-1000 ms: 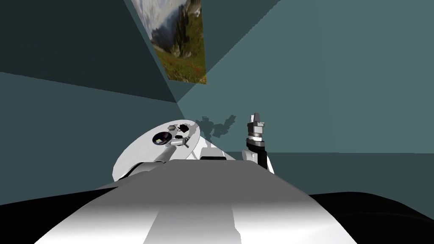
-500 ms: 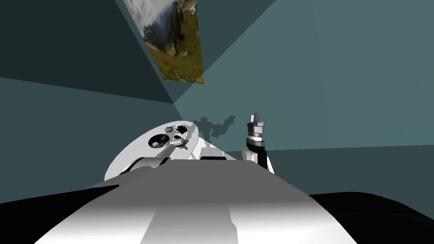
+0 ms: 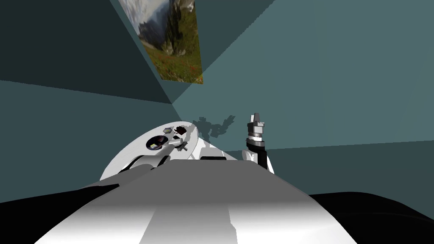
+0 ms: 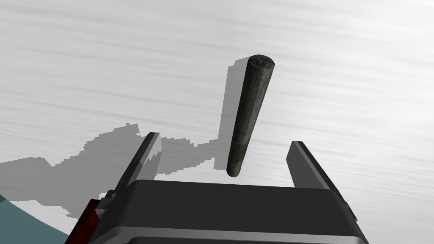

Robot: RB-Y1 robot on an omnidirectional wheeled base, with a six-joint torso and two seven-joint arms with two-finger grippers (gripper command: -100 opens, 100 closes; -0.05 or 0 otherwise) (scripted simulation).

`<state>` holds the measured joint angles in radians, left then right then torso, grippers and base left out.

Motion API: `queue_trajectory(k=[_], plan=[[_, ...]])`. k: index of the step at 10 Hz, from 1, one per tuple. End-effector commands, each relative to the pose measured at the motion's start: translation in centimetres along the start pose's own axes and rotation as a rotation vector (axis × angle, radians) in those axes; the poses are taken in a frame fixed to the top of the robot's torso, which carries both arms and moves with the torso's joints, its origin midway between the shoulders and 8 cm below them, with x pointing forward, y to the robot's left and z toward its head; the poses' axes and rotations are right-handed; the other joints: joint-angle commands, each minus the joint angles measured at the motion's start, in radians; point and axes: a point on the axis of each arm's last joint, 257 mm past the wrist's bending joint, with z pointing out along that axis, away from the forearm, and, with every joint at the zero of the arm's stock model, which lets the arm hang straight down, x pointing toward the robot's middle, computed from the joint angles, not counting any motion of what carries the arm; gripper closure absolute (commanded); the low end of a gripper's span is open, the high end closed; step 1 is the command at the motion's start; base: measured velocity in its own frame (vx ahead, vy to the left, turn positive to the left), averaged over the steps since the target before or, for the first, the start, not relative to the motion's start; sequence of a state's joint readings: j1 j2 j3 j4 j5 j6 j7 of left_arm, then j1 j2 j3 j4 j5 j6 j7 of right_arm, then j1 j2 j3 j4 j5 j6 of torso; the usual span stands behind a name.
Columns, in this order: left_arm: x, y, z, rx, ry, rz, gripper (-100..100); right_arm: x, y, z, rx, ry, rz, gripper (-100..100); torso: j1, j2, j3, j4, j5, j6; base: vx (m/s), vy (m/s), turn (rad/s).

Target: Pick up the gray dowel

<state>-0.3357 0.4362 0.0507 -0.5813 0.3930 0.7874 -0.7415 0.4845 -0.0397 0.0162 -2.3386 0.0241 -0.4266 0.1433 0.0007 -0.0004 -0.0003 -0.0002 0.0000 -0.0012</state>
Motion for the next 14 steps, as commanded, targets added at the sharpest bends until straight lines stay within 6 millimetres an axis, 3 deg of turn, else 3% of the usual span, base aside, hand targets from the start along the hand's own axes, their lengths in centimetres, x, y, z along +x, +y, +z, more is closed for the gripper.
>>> queue_trajectory(k=[1, 3, 4, 5, 6, 9, 10, 11, 14], plan=[[0.2, 1.3, 0.1, -0.037, 0.025, 0.003, -100, 0.0, 0.0, 0.0, 0.0, 0.0, 0.0, 0, 0.0, 0.0, 0.0, 0.0, 0.0, 0.0, 0.015, 0.024, -0.091], [0.7, 2.9, 0.2, -0.081, 0.055, 0.005, -100, 0.0, 0.0, 0.0, 0.0, 0.0, 0.0, 0, 0.0, 0.0, 0.0, 0.0, 0.0, 0.0, 0.02, 0.024, -0.058], [0.4, 2.3, 0.2, -0.065, 0.044, 0.002, -100, 0.0, 0.0, 0.0, 0.0, 0.0, 0.0, 0, 0.0, -0.001, 0.0, 0.0, 0.0, 0.0, 0.012, 0.012, -0.013], [0.4, 2.4, 0.2, -0.069, 0.047, 0.004, 0, 0.0, 0.0, 0.0, 0.0, 0.0, 0.0, 0, 0.0, 0.0, 0.0, 0.0, 0.0, 0.0, 0.0, 0.0, 0.0], [1.6, 2.8, 0.9, -0.07, 0.046, -0.002, -100, 0.0, 0.0, 0.0, 0.0, 0.0, 0.0, 0, -0.001, 0.0, 0.0, 0.0, 0.0, 0.0, 0.016, 0.04, -0.042], [3.2, 3.3, 1.8, -0.071, 0.045, -0.009, -100, 0.0, 0.0, 0.0, 0.0, 0.0, 0.0, 0, 0.004, -0.002, -0.001, 0.0, 0.001, 0.0, 0.038, 0.07, -0.032], [2.9, 3.3, 1.6, -0.072, 0.047, -0.008, -100, 0.0, 0.0, 0.0, 0.0, 0.0, 0.0, 0, 0.002, -0.001, -0.001, 0.0, 0.001, 0.0, 0.01, 0.017, -0.006], [2.9, 3.3, 1.7, -0.071, 0.046, -0.008, 100, 0.0, 0.0, 0.0, 0.0, 0.0, 0.0, 0, 0.0, 0.0, 0.0, 0.0, 0.0, 0.0, 0.0, 0.0, 0.0], [2.9, 3.5, 1.7, -0.075, 0.046, -0.009, 100, 0.0, 0.0, 0.0, 0.0, 0.0, 0.0, 0, 0.001, -0.002, -0.001, 0.0, 0.002, 0.002, -0.001, 0.002, 0.008]])
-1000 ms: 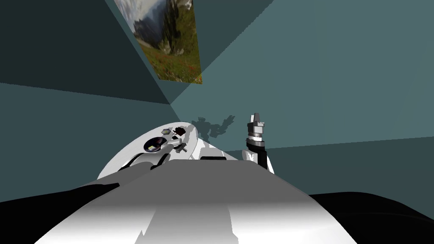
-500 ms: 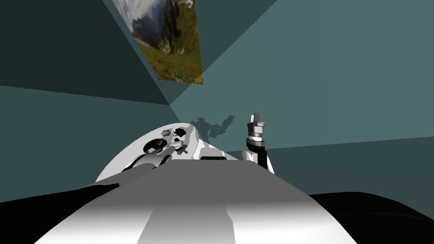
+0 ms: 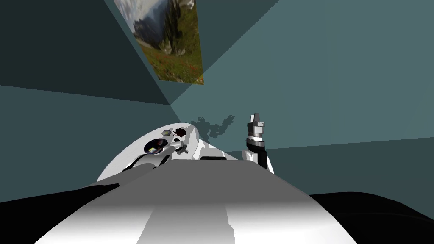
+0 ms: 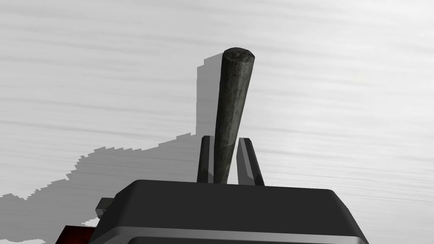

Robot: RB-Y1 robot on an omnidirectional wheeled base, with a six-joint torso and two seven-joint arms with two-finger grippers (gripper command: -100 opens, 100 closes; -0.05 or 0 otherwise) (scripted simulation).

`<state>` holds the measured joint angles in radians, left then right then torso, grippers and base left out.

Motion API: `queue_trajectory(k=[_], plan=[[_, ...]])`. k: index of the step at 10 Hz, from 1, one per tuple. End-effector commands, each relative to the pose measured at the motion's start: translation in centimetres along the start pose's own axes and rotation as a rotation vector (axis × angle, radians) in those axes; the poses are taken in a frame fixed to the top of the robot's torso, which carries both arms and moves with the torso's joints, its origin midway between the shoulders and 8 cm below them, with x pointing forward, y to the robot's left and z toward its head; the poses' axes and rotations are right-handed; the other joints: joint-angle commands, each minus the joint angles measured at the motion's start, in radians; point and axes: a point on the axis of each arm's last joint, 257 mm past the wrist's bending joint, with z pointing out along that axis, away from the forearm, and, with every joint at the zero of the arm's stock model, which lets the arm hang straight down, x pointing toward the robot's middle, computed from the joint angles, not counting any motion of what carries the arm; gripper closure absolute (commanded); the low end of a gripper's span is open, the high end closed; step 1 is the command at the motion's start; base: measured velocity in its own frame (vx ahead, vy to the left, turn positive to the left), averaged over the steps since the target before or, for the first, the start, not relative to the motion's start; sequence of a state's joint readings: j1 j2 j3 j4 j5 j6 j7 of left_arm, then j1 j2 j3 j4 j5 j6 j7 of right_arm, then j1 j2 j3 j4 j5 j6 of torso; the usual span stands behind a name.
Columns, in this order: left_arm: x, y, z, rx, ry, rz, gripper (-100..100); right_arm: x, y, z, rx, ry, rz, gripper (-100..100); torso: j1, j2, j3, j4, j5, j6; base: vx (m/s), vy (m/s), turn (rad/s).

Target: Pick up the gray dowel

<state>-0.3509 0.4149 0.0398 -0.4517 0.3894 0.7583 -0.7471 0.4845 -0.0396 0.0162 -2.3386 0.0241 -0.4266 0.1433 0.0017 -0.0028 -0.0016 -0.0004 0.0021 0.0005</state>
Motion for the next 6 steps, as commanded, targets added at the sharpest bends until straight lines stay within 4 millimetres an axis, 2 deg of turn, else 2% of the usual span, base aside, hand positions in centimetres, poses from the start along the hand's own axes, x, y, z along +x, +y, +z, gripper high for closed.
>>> queue_trajectory(k=[1, 2, 3, 4, 5, 6], plan=[[0.0, 0.0, 0.0, 0.0, 0.0, 0.0, 100, 0.0, 0.0, 0.0, 0.0, 0.0, 0.0, 0, 0.0, 0.0, 0.0, 0.0, 0.0, 0.0, 0.0, 0.0, 0.0], [0.0, 0.0, 0.0, 0.0, 0.0, 0.0, 0, 0.0, 0.0, 0.0, 0.0, 0.0, 0.0, 0, 0.0, 0.0, 0.0, 0.0, 0.0, 0.0, 0.0, 0.0, 0.0], [-1.2, -0.6, -0.8, 0.005, -0.001, 0.007, 100, 0.0, 0.0, 0.0, 0.0, 0.0, 0.0, 0, 0.0, 0.0, 0.0, 0.0, 0.0, 0.0, -0.025, -0.063, 0.041], [-2.1, -0.9, -1.4, 0.006, -0.001, 0.011, 100, 0.0, 0.0, 0.0, 0.0, 0.0, 0.0, 0, -0.003, 0.001, 0.001, 0.0, -0.001, 0.0, -0.048, -0.105, 0.056], [-1.7, -0.7, -1.2, 0.007, -0.004, 0.007, 100, 0.0, 0.0, 0.0, 0.0, 0.0, 0.0, 0, -0.007, 0.002, 0.001, 0.001, -0.002, 0.0, -0.021, -0.046, 0.014], [-1.8, -0.7, -1.3, 0.006, -0.003, 0.009, 0, 0.0, 0.0, 0.0, 0.0, 0.0, 0.0, 0, -0.004, 0.002, 0.001, 0.0, -0.001, 0.0, -0.004, -0.009, -0.001]])
